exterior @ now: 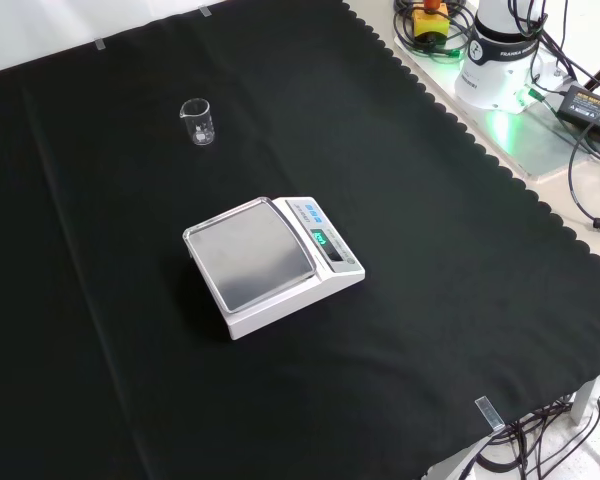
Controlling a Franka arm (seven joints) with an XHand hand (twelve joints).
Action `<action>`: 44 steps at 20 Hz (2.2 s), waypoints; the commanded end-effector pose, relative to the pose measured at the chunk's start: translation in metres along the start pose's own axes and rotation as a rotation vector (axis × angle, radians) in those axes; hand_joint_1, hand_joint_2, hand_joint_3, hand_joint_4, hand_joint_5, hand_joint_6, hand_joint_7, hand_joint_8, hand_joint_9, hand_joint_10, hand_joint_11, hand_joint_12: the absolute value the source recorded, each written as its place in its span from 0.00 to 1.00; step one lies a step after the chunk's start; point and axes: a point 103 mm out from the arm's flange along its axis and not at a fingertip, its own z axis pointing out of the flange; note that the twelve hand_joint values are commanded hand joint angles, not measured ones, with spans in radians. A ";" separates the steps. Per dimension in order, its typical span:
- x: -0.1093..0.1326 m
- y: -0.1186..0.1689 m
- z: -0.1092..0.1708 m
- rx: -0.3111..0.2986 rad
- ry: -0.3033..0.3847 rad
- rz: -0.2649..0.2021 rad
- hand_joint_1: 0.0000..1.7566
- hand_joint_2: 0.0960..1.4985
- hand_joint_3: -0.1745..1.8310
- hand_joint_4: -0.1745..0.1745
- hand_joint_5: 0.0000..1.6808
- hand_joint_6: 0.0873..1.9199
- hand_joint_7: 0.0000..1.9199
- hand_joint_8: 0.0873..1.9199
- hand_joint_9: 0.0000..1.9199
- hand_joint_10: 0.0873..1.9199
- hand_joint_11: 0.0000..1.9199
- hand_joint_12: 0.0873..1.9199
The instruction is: Pick up the beaker.
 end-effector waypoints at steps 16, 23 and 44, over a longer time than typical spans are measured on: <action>-0.036 0.029 0.048 0.056 0.029 -0.009 0.17 0.51 0.20 0.48 0.00 0.00 0.00 0.21 0.00 0.21 0.00 0.79; -0.071 0.057 0.081 0.014 0.091 -0.010 0.18 0.49 0.19 0.47 0.01 0.00 0.00 0.21 0.00 0.21 0.00 0.79; -0.150 0.162 0.195 0.084 0.185 -0.038 0.18 0.48 0.17 0.45 0.06 0.00 0.00 0.23 0.00 0.20 0.00 0.78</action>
